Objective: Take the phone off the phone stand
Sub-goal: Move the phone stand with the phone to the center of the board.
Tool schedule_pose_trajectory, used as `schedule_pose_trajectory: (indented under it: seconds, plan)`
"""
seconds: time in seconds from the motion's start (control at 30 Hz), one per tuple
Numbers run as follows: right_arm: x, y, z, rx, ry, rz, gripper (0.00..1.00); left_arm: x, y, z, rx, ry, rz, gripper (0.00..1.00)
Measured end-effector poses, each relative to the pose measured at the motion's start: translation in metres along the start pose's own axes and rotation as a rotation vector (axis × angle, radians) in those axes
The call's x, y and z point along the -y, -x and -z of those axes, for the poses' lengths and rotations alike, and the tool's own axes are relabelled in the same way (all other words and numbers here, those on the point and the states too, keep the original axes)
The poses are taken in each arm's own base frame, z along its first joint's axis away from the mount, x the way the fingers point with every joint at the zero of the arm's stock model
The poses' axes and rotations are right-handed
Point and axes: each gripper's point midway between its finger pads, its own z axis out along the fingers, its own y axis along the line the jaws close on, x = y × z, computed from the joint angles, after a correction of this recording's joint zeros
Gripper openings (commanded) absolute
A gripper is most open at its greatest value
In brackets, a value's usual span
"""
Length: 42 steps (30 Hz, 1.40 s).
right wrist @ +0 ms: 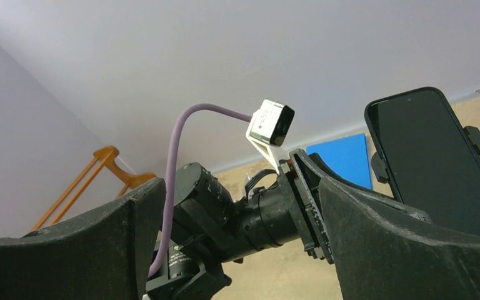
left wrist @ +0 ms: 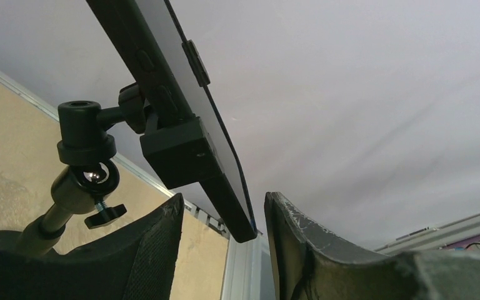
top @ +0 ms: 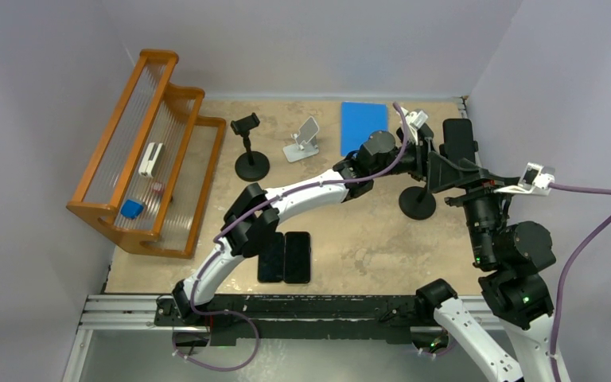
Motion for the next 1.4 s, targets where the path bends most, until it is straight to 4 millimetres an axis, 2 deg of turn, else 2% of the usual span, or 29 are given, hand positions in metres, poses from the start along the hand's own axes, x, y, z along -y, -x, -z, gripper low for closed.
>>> schedule_pose_trajectory:
  seconds: [0.67, 1.2, 1.4]
  plan:
    - [-0.001, 0.001, 0.001, 0.001, 0.004, 0.000, 0.93, 0.005, 0.007, -0.013, 0.043, 0.035, 0.025, 0.33]
    - [-0.002, 0.000, 0.002, -0.003, 0.012, 0.005, 0.93, -0.004, -0.002, -0.014, 0.028, 0.064, 0.063, 0.00]
    - [-0.002, 0.000, 0.002, -0.004, 0.013, 0.004, 0.93, -0.008, -0.004, -0.010, 0.037, 0.071, 0.062, 0.00]
